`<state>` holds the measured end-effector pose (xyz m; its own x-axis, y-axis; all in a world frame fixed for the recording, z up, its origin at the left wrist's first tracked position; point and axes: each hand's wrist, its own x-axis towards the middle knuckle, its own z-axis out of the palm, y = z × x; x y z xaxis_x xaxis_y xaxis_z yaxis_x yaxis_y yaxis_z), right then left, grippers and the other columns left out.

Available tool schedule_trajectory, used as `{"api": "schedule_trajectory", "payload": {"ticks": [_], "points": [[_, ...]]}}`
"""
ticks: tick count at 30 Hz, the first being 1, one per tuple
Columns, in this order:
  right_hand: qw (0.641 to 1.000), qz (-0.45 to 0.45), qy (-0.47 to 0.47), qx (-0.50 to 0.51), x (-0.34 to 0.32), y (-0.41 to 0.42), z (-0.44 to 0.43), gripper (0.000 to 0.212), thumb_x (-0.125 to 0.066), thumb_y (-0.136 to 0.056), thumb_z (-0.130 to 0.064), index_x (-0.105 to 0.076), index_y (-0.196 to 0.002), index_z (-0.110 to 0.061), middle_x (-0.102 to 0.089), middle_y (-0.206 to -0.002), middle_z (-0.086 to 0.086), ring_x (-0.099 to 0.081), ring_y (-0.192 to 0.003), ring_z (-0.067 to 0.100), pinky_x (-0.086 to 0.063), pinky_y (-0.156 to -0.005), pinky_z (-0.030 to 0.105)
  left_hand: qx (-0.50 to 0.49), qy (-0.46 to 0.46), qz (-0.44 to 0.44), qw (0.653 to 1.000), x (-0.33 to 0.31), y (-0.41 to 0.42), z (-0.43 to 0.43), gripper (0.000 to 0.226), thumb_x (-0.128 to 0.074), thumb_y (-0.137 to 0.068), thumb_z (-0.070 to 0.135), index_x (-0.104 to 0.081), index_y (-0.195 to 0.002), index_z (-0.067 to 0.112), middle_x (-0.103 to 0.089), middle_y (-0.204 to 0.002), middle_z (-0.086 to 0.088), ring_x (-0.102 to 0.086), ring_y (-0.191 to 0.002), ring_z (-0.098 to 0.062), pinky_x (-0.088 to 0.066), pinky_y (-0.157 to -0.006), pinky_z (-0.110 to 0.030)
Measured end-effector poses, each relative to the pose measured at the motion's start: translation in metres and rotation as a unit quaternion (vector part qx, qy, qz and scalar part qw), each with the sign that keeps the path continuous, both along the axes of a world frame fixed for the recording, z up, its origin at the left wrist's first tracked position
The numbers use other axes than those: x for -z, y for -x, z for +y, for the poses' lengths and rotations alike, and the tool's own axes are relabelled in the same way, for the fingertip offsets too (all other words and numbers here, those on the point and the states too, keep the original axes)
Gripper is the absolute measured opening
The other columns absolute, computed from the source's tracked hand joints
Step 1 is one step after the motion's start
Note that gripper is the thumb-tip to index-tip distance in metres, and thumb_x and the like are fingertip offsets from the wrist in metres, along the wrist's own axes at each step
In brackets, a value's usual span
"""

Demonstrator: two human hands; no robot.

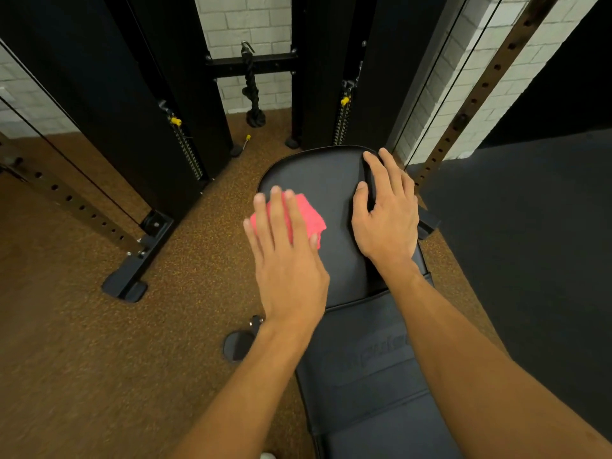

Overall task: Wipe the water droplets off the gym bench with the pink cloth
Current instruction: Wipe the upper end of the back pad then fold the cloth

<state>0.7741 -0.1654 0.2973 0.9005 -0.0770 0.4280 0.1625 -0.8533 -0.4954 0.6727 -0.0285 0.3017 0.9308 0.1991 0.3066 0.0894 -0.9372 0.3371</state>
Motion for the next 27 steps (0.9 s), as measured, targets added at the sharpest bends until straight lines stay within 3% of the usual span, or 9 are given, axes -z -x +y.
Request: {"api": "schedule_trajectory", "payload": {"ticks": [4, 6, 11, 16, 19, 23, 27], "points": [[1.000, -0.002, 0.002, -0.003, 0.001, 0.000, 0.000, 0.052, -0.043, -0.109, -0.036, -0.046, -0.160, -0.030, -0.038, -0.171, -0.007, -0.039, -0.152, 0.023, -0.039, -0.119, 0.043, 0.088, -0.094, -0.013, 0.992, -0.016, -0.059, 0.014, 0.068, -0.037, -0.113, 0.038, -0.012, -0.170, 0.011, -0.014, -0.177, -0.016, -0.004, -0.165, -0.035, -0.008, -0.133, -0.057], [1.000, -0.005, 0.000, -0.005, 0.000, 0.000, -0.001, 0.052, -0.043, -0.109, -0.036, -0.046, -0.160, -0.030, -0.038, -0.171, -0.007, -0.039, -0.152, 0.023, -0.038, -0.120, 0.041, 0.099, -0.084, -0.016, 0.991, -0.024, -0.080, 0.024, 0.067, -0.036, -0.114, 0.041, -0.014, -0.170, 0.012, -0.019, -0.175, -0.016, -0.009, -0.164, -0.035, -0.012, -0.133, -0.054], [1.000, -0.003, -0.009, -0.006, -0.002, 0.002, -0.001, 0.052, -0.043, -0.109, -0.037, -0.046, -0.160, -0.031, -0.039, -0.170, -0.007, -0.039, -0.151, 0.022, -0.039, -0.118, 0.040, 0.014, 0.123, -0.013, 0.992, -0.029, -0.080, 0.040, 0.070, -0.045, -0.112, 0.043, -0.017, -0.169, 0.013, -0.027, -0.169, -0.012, -0.023, -0.157, -0.030, -0.030, -0.127, -0.044], [1.000, 0.002, -0.010, -0.005, -0.003, 0.002, -0.001, 0.052, -0.042, -0.109, -0.038, -0.046, -0.160, -0.031, -0.039, -0.170, -0.008, -0.040, -0.151, 0.022, -0.037, -0.116, 0.036, -0.065, 0.319, 0.004, 0.945, -0.015, -0.037, 0.043, 0.071, -0.044, -0.113, 0.042, -0.010, -0.170, 0.016, -0.028, -0.165, -0.009, -0.038, -0.147, -0.022, -0.036, -0.115, -0.030], [1.000, 0.018, -0.003, -0.005, -0.004, 0.005, 0.000, 0.053, -0.040, -0.109, -0.039, -0.043, -0.161, -0.032, -0.035, -0.172, -0.008, -0.037, -0.153, 0.023, -0.037, -0.118, 0.039, -0.103, 0.367, 0.040, 0.923, -0.007, 0.002, 0.032, 0.069, -0.038, -0.114, 0.043, -0.009, -0.170, 0.016, -0.033, -0.163, -0.007, -0.039, -0.145, -0.020, -0.027, -0.105, -0.019], [0.999, 0.049, -0.002, -0.011, -0.009, 0.007, 0.001, 0.054, -0.038, -0.110, -0.040, -0.040, -0.163, -0.034, -0.031, -0.174, -0.009, -0.031, -0.158, 0.024, -0.036, -0.122, 0.048, -0.103, 0.382, 0.064, 0.916, 0.005, 0.040, 0.020, 0.070, -0.037, -0.114, 0.043, -0.008, -0.171, 0.016, -0.034, -0.166, -0.007, -0.036, -0.150, -0.023, -0.022, -0.110, -0.022], [0.990, 0.117, -0.070, -0.032, -0.022, 0.009, 0.002, 0.054, -0.045, -0.112, -0.033, -0.037, -0.165, -0.035, -0.022, -0.177, -0.009, -0.015, -0.165, 0.024, -0.019, -0.131, 0.056, -0.089, 0.376, 0.079, 0.919, 0.010, 0.055, 0.024, 0.071, -0.044, -0.113, 0.040, -0.011, -0.171, 0.016, -0.038, -0.166, -0.007, -0.038, -0.150, -0.024, -0.028, -0.114, -0.025]]}}
